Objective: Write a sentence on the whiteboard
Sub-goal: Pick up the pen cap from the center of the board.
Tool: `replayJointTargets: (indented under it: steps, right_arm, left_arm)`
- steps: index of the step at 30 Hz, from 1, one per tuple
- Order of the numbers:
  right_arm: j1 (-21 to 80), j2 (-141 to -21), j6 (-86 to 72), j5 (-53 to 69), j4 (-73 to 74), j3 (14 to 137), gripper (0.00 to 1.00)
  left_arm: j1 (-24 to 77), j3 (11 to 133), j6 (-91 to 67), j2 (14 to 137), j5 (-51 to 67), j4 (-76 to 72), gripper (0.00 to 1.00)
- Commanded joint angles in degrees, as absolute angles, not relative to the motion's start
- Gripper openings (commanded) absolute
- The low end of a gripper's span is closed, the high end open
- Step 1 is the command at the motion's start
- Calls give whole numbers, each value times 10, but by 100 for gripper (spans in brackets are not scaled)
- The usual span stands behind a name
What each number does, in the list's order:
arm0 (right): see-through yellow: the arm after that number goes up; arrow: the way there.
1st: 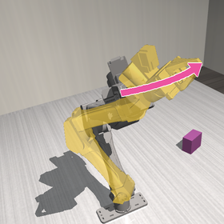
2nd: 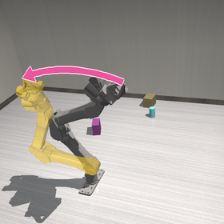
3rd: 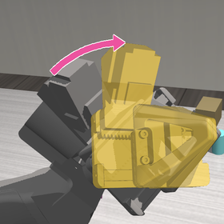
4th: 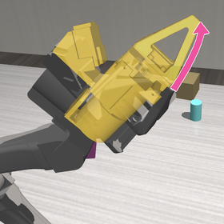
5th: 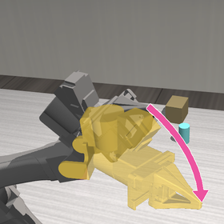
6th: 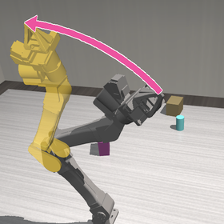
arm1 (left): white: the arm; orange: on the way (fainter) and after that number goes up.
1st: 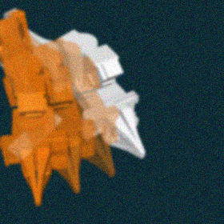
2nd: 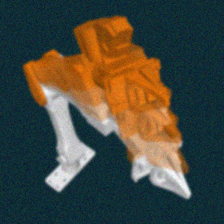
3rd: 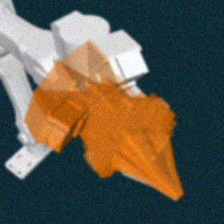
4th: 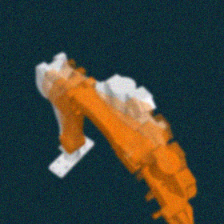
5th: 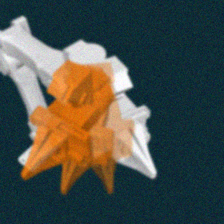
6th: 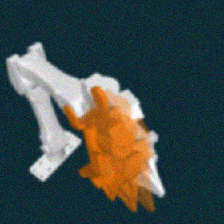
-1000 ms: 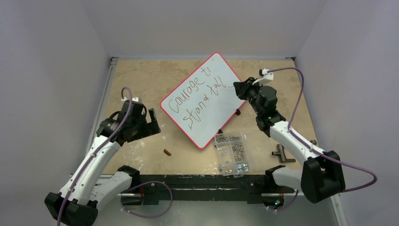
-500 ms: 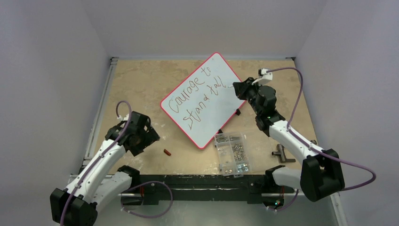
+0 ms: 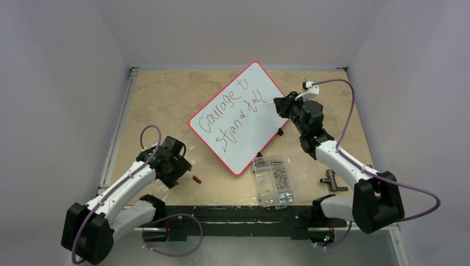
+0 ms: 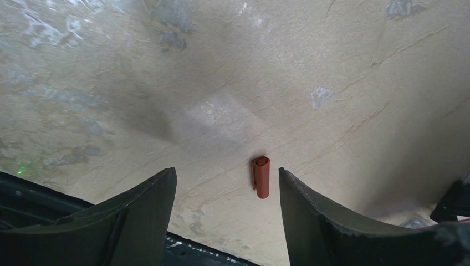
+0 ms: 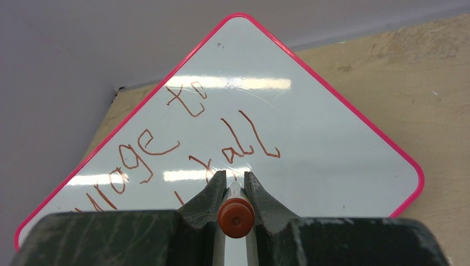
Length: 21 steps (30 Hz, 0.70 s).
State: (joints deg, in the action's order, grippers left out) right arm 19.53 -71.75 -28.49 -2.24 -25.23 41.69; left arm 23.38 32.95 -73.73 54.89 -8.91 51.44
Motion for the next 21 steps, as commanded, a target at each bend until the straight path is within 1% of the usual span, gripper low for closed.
replayJointTargets:
  steps: [1,7,10,14,16,21]
  right_arm:
    - [194,-718,-287,-28,-280,422,0]
    - [194,-715,-285,-29,-277,421,0]
    - [194,-714,-286,-28,-277,420,0]
    - [194,-712,-285,-30,-277,419,0]
    - [194,-711,-285,-31,-275,420,0]
    - [194,-709,-285,-31,-277,418,0]
  left_arm:
    - [269,316,-809,577,-80,456,66]
    - [311,309,-854,627,-92,416,59]
    - [328,319,-868,640,-111,423,58]
    - [339,328,-880,653,-124,438,57]
    - [340,327,-877,661,-121,433,53]
    - [344,327,-881,687,-119,425,49]
